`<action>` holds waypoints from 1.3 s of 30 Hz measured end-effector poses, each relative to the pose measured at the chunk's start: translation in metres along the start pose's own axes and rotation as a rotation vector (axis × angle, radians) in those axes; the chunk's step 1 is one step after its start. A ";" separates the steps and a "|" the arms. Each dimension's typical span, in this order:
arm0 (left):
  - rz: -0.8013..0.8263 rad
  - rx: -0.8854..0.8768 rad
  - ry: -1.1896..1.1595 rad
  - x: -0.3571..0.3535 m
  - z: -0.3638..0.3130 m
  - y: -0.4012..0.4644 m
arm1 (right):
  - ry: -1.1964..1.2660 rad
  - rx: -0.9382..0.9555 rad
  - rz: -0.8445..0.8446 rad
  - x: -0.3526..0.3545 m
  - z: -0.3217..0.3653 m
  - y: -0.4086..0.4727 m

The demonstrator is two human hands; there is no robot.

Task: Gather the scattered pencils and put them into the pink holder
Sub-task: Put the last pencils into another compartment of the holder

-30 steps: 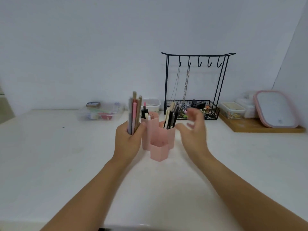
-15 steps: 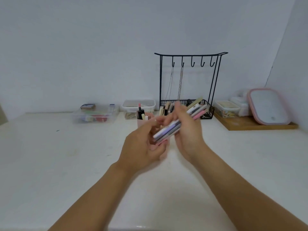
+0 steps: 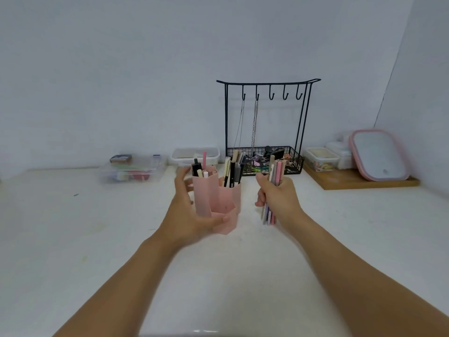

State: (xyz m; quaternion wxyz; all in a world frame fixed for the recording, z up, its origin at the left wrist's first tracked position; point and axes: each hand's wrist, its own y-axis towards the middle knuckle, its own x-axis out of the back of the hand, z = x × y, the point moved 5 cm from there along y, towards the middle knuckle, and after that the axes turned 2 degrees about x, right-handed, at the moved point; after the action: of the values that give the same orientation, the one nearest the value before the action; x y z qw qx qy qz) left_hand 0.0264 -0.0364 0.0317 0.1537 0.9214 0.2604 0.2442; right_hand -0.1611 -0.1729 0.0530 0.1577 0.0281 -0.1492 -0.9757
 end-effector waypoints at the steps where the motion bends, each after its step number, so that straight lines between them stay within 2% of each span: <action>1: 0.057 0.058 -0.022 -0.004 0.003 -0.001 | 0.007 -0.018 0.005 -0.001 0.000 -0.002; 3: 0.088 0.126 -0.103 -0.008 0.008 0.000 | 0.072 -0.012 0.006 -0.004 0.008 -0.006; 5: 0.047 0.164 -0.210 -0.009 0.012 0.006 | 0.224 0.032 0.050 -0.012 0.025 -0.011; 8: 0.033 0.177 -0.170 -0.005 0.017 0.011 | 0.351 0.070 0.037 -0.027 0.040 -0.018; 16: 0.053 0.170 -0.137 -0.004 0.021 0.008 | 0.172 0.077 -0.080 -0.063 0.043 -0.018; 21: 0.067 0.176 -0.125 -0.004 0.023 0.007 | -0.238 0.149 -0.029 -0.079 0.029 -0.022; 23: 0.063 0.172 -0.115 -0.003 0.025 0.007 | -0.326 0.174 -0.009 -0.078 0.030 -0.021; 27: 0.056 0.164 -0.122 -0.003 0.026 0.008 | -0.318 0.191 0.052 -0.073 0.038 -0.018; 31: 0.046 0.155 -0.121 -0.003 0.025 0.008 | -0.193 0.252 -0.021 -0.062 0.032 -0.023; 39: 0.003 0.153 -0.140 -0.004 0.021 0.008 | -0.126 0.126 -0.051 -0.056 -0.004 -0.017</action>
State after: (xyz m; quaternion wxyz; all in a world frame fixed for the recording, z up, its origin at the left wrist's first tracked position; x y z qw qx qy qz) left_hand 0.0381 -0.0485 0.0165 0.1004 0.9457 0.2654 0.1587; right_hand -0.1125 -0.1410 0.0450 0.1209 -0.0196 -0.2191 -0.9680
